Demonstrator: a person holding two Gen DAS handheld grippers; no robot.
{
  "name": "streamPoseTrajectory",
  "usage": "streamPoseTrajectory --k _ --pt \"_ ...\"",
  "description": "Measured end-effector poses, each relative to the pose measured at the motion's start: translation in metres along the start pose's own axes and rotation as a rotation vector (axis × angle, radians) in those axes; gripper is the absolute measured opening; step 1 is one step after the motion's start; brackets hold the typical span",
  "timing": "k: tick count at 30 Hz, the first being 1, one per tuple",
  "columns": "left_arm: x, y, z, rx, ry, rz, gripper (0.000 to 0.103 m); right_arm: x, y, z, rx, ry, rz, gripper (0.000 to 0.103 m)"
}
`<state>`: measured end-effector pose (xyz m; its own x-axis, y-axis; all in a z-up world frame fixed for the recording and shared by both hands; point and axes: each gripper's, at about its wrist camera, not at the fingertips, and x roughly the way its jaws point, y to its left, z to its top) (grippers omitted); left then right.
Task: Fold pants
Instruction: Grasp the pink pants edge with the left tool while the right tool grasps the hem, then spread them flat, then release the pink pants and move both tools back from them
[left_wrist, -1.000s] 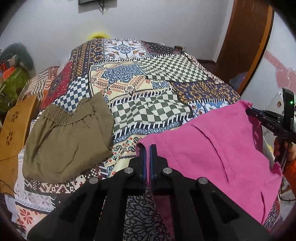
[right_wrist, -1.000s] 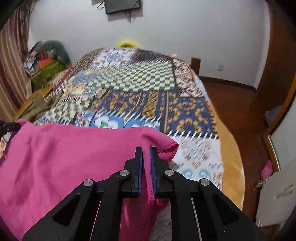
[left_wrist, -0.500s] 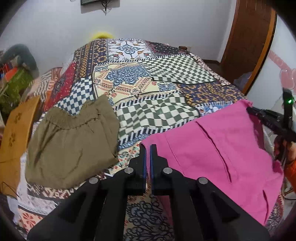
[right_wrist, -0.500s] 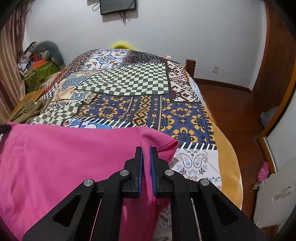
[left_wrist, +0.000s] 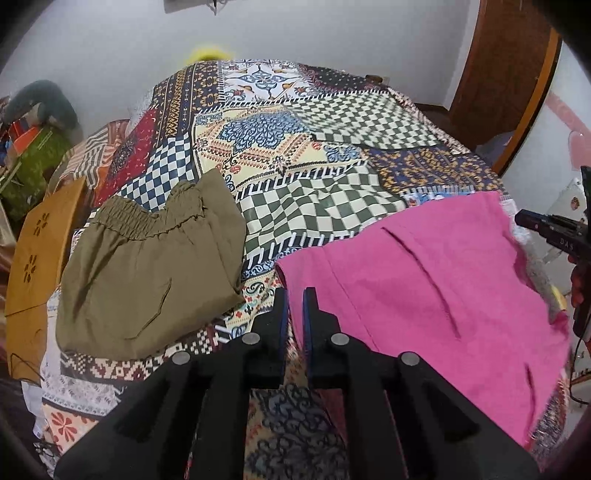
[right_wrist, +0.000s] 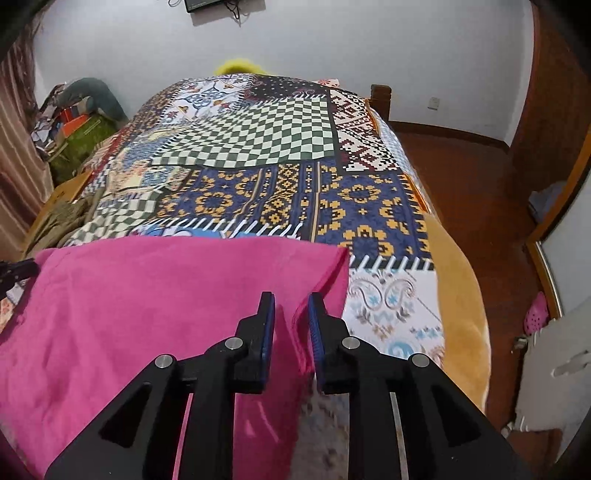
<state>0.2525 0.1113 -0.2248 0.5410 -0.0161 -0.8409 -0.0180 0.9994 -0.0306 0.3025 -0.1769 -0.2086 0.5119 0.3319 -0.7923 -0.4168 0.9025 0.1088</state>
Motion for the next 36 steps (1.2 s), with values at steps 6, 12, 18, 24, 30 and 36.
streamPoseTrajectory --k 6,12,18,24,30,36 --pt "-0.024 -0.028 -0.017 0.047 0.008 -0.075 0.009 -0.036 0.03 -0.016 -0.118 0.005 0.044 0.017" --pt "-0.029 -0.07 -0.045 0.118 0.044 -0.142 0.009 -0.04 0.072 -0.042 -0.203 0.065 0.146 0.019" --pt "-0.026 -0.075 -0.062 0.116 0.068 -0.154 0.01 -0.031 0.094 -0.075 -0.265 0.144 0.165 0.021" --pt "-0.041 -0.062 -0.077 0.09 0.052 -0.128 0.011 -0.043 0.077 -0.098 -0.269 0.154 0.121 0.021" --pt "-0.049 -0.053 -0.095 0.1 0.057 -0.105 0.014 -0.056 0.049 -0.121 -0.23 0.2 0.06 0.021" --pt "-0.055 -0.051 -0.11 0.119 0.051 -0.064 0.014 -0.062 0.031 -0.139 -0.155 0.206 0.038 0.024"
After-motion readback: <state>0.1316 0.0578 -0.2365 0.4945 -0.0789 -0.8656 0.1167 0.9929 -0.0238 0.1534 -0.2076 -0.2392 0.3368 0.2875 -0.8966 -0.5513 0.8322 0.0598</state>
